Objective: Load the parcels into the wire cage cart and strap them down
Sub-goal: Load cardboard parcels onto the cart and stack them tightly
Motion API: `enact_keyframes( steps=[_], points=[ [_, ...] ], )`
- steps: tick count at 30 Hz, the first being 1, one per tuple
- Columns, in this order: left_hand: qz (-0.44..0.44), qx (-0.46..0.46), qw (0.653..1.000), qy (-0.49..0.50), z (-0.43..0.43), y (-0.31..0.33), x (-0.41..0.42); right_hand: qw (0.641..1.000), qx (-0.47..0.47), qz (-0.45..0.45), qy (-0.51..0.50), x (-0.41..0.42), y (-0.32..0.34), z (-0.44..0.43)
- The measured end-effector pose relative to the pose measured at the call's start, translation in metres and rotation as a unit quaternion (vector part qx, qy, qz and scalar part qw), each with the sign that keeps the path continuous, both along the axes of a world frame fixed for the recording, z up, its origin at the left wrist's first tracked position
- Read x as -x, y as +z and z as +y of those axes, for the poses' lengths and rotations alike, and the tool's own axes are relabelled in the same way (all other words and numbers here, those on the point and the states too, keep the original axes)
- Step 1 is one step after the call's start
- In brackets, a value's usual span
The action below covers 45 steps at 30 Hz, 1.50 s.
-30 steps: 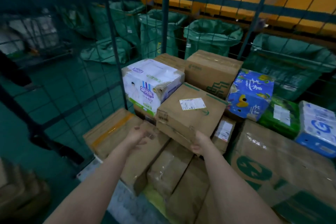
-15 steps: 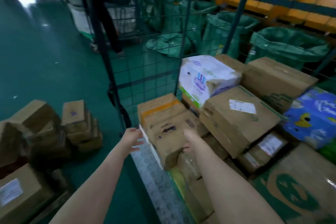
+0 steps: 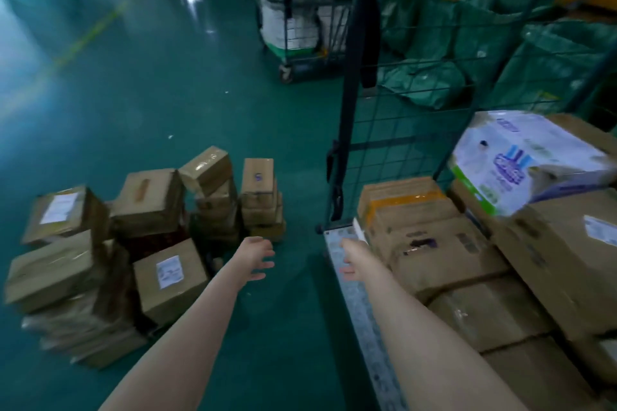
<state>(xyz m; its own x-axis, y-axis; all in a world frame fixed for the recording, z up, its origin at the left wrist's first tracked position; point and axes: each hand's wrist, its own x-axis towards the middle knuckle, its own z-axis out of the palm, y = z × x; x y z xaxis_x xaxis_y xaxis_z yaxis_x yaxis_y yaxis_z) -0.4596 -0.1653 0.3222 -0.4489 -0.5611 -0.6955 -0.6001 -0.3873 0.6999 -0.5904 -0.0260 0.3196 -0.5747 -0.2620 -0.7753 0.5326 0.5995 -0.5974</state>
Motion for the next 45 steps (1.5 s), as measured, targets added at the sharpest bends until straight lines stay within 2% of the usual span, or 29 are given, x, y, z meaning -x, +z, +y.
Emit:
enact_keyframes(
  steps=[4,8,11,15,18,25,31,37,45],
  points=[
    [-0.017,0.014,0.999,0.035,-0.052,-0.001,-0.049,0.999,0.003,0.001,0.040,-0.039,-0.004,-0.057],
    [-0.032,-0.016,0.996,0.076,-0.089,-0.005,-0.094,0.997,0.005,-0.014,0.070,-0.074,-0.010,-0.100],
    [-0.037,-0.002,0.998,0.056,-0.103,-0.014,-0.121,0.995,-0.002,-0.023,0.101,-0.096,-0.012,-0.125],
    [-0.039,-0.004,0.992,0.118,-0.120,-0.033,-0.152,0.989,-0.026,-0.036,0.141,-0.112,-0.021,-0.155],
    [-0.063,-0.035,0.986,0.148,-0.132,-0.036,-0.161,0.984,-0.037,-0.032,0.169,-0.112,-0.026,-0.177],
    [-0.096,-0.015,0.981,0.170,-0.171,-0.045,-0.158,0.973,-0.055,-0.022,0.225,-0.093,-0.032,-0.241],
    [-0.088,0.017,0.973,0.215,-0.221,-0.052,-0.154,0.961,-0.042,-0.003,0.274,-0.081,-0.034,-0.311],
    [-0.077,-0.005,0.964,0.254,-0.244,-0.066,-0.177,0.940,-0.067,-0.012,0.333,-0.105,-0.047,-0.347],
    [-0.134,-0.050,0.954,0.265,-0.301,-0.094,-0.254,0.932,-0.092,-0.022,0.351,-0.164,-0.076,-0.423]
  ],
)
